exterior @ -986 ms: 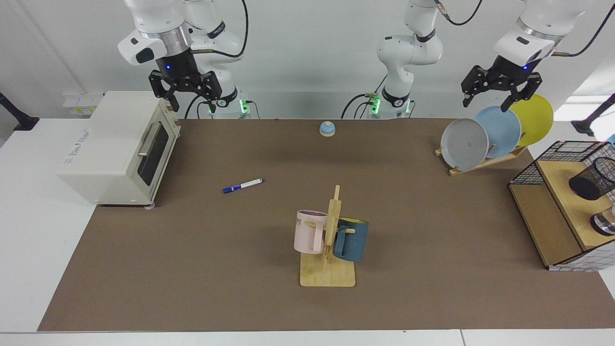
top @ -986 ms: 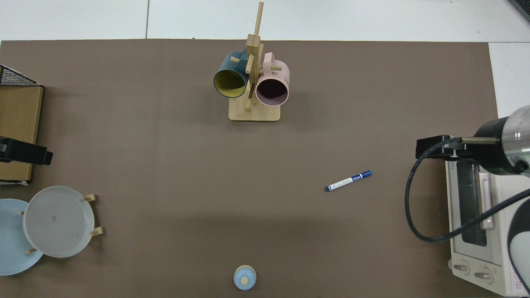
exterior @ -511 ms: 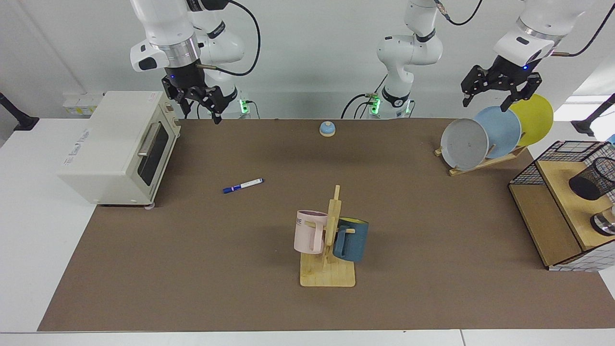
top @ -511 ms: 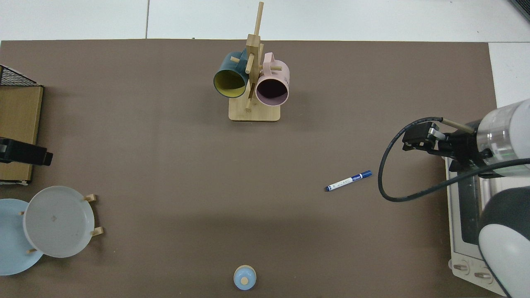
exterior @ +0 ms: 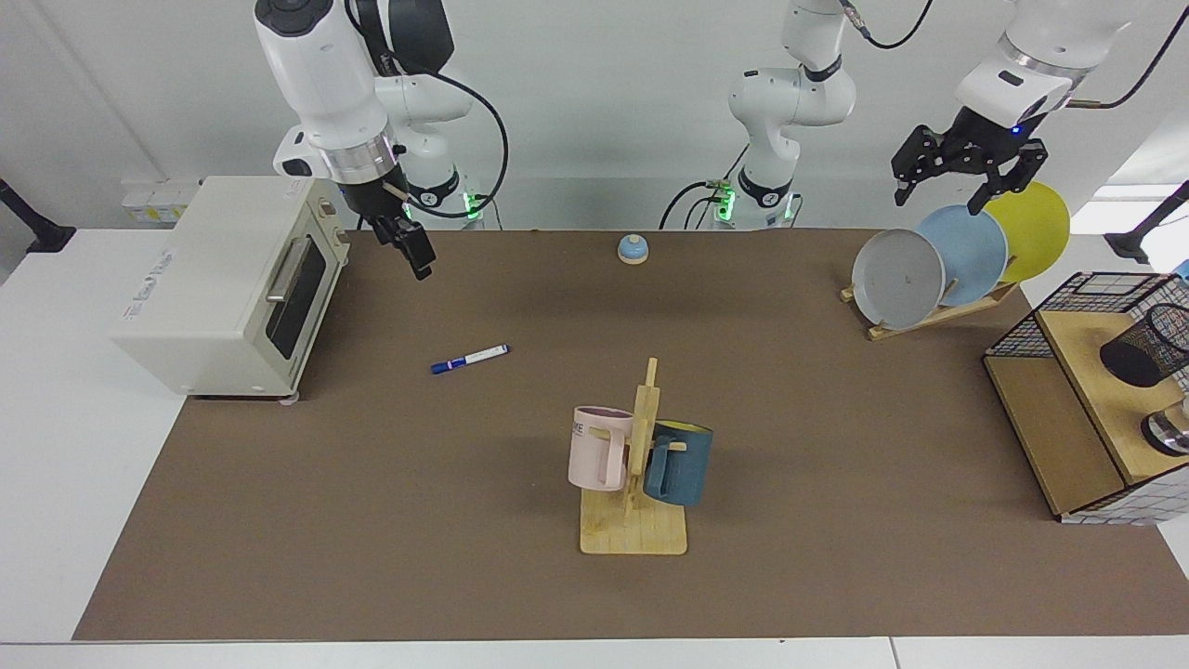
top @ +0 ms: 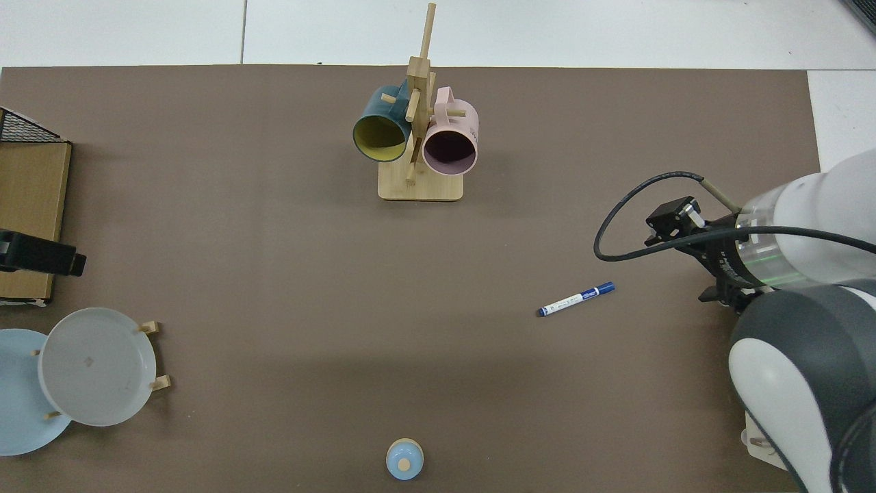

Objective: Put markers into pen holder
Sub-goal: 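Move the right gripper toward the blue-capped marker, then lower the right gripper over the marker and close on it, then lift the marker with the right gripper while the left gripper reaches in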

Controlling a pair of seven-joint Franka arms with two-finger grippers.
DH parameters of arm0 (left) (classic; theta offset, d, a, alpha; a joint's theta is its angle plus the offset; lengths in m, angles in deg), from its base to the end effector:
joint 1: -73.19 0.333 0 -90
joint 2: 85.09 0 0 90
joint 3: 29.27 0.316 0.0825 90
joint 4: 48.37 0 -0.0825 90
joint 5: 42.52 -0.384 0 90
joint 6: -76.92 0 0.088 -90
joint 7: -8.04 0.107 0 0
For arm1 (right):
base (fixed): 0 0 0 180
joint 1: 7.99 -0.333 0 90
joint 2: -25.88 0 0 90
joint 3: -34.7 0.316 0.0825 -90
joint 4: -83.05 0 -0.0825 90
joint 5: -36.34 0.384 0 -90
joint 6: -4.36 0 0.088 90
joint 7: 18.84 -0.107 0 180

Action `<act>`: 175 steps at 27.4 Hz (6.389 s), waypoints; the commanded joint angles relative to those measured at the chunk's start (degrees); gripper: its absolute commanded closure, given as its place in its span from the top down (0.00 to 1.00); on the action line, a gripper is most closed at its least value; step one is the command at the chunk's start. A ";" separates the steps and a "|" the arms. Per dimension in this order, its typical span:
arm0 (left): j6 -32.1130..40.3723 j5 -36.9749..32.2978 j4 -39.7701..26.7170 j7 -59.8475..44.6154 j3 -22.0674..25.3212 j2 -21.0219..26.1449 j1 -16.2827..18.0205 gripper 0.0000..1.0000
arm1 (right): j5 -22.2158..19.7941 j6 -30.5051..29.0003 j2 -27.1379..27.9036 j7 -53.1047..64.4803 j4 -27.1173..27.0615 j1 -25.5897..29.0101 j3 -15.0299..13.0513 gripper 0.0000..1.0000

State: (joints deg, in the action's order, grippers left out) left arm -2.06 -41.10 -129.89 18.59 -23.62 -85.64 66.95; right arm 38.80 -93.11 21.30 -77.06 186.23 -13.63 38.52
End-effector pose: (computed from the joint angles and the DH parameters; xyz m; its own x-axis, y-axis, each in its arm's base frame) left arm 0.5299 -0.0081 0.6815 0.9798 -0.1978 -0.0295 -0.1969 -0.9799 0.0313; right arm 0.5268 0.0931 0.5700 0.6539 -0.7554 -0.0421 -0.7561 -0.6544 -0.0026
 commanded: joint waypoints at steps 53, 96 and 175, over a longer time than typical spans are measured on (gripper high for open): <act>0.15 0.51 -6.55 -0.88 -0.20 -4.73 1.32 1.00 | 5.45 -37.53 8.10 -19.48 27.43 3.53 0.22 0.99; 0.23 0.51 -6.55 -1.15 -0.20 -4.82 1.32 1.00 | 5.80 -47.91 11.79 -23.61 32.35 -2.09 0.31 0.87; 1.20 7.44 -6.55 16.34 -3.63 -4.73 0.35 0.99 | 13.53 -8.96 3.62 -45.58 -3.33 -18.61 1.98 0.00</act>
State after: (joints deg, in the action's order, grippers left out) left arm -1.45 -38.21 -134.91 32.97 -27.40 -89.04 67.50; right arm 49.31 -100.04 23.53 -120.99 184.67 -31.56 40.70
